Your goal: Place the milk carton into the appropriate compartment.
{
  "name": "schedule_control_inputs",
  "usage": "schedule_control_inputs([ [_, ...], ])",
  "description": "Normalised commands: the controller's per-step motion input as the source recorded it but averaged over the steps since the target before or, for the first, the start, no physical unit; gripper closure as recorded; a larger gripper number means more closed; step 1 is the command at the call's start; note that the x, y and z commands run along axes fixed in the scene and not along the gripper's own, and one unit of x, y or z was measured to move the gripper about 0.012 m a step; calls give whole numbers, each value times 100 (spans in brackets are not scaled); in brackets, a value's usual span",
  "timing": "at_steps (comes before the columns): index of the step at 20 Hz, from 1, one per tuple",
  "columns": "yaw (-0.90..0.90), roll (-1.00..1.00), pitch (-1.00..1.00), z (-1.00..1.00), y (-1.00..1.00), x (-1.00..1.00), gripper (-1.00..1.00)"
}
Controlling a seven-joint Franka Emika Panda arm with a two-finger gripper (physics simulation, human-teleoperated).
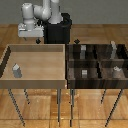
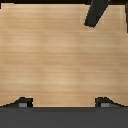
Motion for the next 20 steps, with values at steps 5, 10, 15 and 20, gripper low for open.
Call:
schedule_control_inputs([
  [5,0,0,0,0,0,100,-100],
  [10,0,0,0,0,-67,20,-100],
  [15,0,0,0,0,-40,40,-100],
  [20,0,0,0,0,0,100,-100],
])
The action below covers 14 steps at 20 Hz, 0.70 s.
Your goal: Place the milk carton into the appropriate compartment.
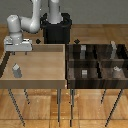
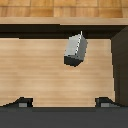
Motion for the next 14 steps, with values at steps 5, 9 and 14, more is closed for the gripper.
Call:
schedule_control_inputs([
  [5,0,0,0,0,0,100,-100],
  [9,0,0,0,0,-6,25,-100],
  [14,0,0,0,0,-20,0,-100],
])
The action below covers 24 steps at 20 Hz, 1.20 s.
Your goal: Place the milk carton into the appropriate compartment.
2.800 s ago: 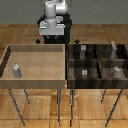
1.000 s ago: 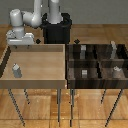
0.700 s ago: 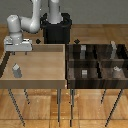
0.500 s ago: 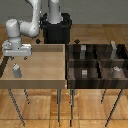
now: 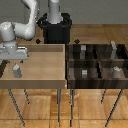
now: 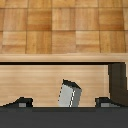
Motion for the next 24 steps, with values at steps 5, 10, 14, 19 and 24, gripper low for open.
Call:
schedule_control_inputs([
  [5,0,0,0,0,0,-20,-100],
  [10,0,0,0,-60,0,0,-100],
  [14,0,0,0,-100,0,0,-100],
  [19,0,0,0,-20,0,0,100],
  [24,0,0,0,20,0,0,100],
])
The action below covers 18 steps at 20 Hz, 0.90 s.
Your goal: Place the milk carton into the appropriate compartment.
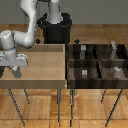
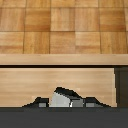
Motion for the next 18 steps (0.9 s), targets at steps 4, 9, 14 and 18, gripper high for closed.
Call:
schedule_control_inputs([
  [4,0,0,0,75,0,0,100],
  [9,0,0,0,100,0,0,100],
  [14,0,0,0,100,0,0,100],
  [18,0,0,0,75,25,0,100],
])
